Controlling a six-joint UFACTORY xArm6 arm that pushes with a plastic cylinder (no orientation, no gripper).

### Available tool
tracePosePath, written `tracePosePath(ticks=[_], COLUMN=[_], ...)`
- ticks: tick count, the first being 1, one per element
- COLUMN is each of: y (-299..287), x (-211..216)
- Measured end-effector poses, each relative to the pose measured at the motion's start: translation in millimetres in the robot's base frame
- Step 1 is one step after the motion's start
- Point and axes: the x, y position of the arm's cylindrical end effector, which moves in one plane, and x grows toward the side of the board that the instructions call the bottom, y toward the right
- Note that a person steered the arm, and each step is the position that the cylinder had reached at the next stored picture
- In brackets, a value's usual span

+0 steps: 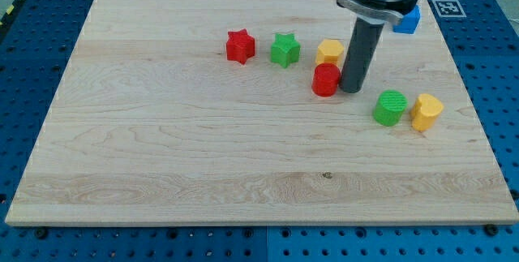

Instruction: Place the green circle to the bottom right side of the red circle

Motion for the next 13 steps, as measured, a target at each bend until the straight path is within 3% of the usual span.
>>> tracePosePath(ticks=[4,7,8,11,13], y=[-58.1,70.9,128.2,165.6,139.0], x=[-9.5,-8.9,11.0,39.9,42.6])
